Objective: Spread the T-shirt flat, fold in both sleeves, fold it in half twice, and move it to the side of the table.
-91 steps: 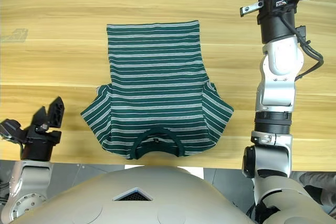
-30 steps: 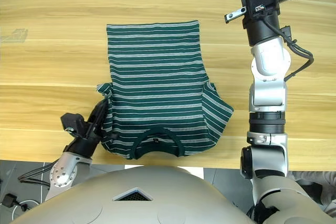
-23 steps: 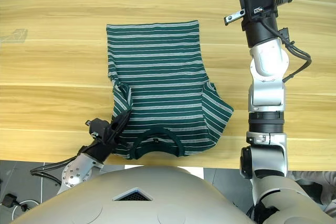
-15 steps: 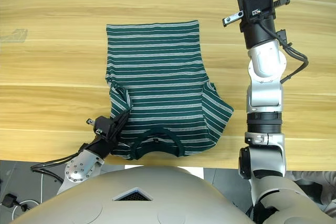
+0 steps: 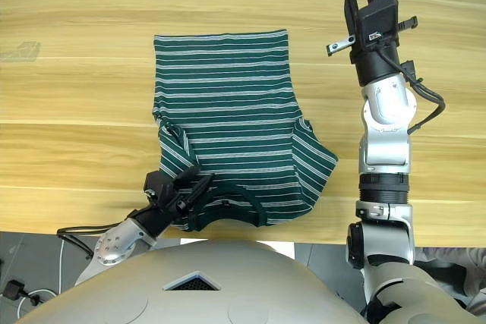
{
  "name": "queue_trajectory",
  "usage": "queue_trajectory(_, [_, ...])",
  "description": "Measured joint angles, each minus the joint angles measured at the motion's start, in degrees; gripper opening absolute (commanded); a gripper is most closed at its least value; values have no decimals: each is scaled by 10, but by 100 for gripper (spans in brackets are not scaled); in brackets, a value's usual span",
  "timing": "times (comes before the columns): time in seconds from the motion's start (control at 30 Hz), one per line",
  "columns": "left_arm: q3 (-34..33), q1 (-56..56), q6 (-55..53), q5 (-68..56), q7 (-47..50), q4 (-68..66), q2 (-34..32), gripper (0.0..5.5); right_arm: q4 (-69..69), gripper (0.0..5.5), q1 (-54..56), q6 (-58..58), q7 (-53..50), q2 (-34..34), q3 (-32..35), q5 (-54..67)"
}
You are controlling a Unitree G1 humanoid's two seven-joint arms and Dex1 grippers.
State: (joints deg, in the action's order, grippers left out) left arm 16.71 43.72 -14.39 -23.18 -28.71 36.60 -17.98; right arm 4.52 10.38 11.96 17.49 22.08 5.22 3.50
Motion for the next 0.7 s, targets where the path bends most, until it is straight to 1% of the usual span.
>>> queue_trajectory(0.1, [-8,-1,-12,-55,-18,20,-2,183,-45,93,-53,-76,83,0,28,140])
queue_trajectory(0.17, [-33,-8,-21,-94,-16,28,-2,183,-66,93,-103,-151,170,12,60,259])
queue_trajectory(0.2, [-47,-14,-21,-109,-14,36,-2,183,-68,93,-125,-179,197,23,75,295])
queue_trajectory(0.27, [-102,-38,-22,-142,8,43,0,183,-58,93,-163,-241,249,55,118,357])
queue_trajectory(0.3, [-141,-52,-16,-155,22,43,3,183,-49,93,-177,-261,278,70,136,380])
queue_trajectory(0.37, [-218,-69,1,-188,48,39,6,183,-35,93,-199,-277,335,91,144,394])
queue_trajectory(0.4, [-281,-80,14,-216,69,30,6,183,-23,93,-212,-288,375,100,143,397])
queue_trajectory(0.47, [-363,-96,26,-246,101,9,6,183,12,93,-220,-302,422,113,136,396])
queue_trajectory(0.53, [-386,-105,24,-246,116,-5,6,183,39,93,-221,-309,449,122,126,384])
queue_trajectory(0.63, [-387,-107,20,-242,122,-15,12,183,75,93,-229,-308,487,144,110,352])
queue_trajectory(0.7, [-387,-105,20,-236,124,-23,21,185,82,126,-241,-307,510,152,100,334])
